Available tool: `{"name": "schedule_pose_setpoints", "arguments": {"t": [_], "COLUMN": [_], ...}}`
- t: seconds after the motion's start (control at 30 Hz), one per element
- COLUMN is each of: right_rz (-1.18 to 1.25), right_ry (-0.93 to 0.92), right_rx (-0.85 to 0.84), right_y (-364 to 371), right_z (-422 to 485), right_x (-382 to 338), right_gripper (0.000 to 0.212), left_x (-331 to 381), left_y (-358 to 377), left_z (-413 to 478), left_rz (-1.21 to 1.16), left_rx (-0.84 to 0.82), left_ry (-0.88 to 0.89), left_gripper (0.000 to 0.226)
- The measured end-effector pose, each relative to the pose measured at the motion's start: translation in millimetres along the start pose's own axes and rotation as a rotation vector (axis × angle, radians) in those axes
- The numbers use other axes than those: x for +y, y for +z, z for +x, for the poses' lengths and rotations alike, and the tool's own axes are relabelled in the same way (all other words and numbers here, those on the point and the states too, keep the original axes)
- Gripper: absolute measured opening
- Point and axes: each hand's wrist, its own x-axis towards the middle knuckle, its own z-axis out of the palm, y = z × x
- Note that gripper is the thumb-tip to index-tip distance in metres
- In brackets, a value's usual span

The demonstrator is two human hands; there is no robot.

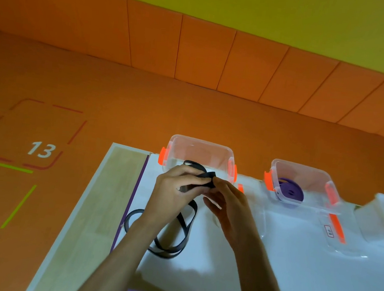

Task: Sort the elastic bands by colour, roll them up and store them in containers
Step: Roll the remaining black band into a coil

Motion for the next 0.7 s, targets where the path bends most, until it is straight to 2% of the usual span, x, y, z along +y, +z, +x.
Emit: {"name": "schedule_pose_setpoints", "arguments": {"t": [0.1,0.2,0.23,0.3,0.37,0.4,0.47,0.57,0.7], "right_rz": [0.009,0.068,0.108,0.204,0.2,0.14,0.009,-0.06,0.016], "right_ry": [-0.059,-0.073,-0.063,-0.024,0.01,0.02,0.026,-0.004,-0.038], "right_rx": [-0.001,0.052,0.067,0.073,0.075,0.083,0.072,0.022,0.016], "right_y": [4,4,2,0,0,0,-2,-7,-8], "right_z": [-2,-1,-1,0,-1,-1,-2,-1,-1], "right_x": [-1,-2,-1,2,5,6,5,2,-2], "right_gripper": [0.039,0.045,0.042,0.024,0.009,0.011,0.024,0.054,0.061], "left_x": [7,5,3,-1,-2,-2,-1,1,6], "left_y": [4,10,12,12,12,11,7,1,2], "left_z": [0,-3,-3,-4,-6,-6,-5,-2,-4], "left_rz": [0.112,0.146,0.142,0.104,0.012,-0.025,-0.039,0.016,0.017], "left_rx": [0.01,0.072,0.077,0.064,0.025,0.002,-0.031,-0.057,-0.011], "left_ry": [-0.02,0.012,0.042,0.077,0.016,-0.028,-0.067,-0.025,-0.145], "left_gripper": [0.039,0.029,0.027,0.027,0.029,0.03,0.03,0.031,0.032]}}
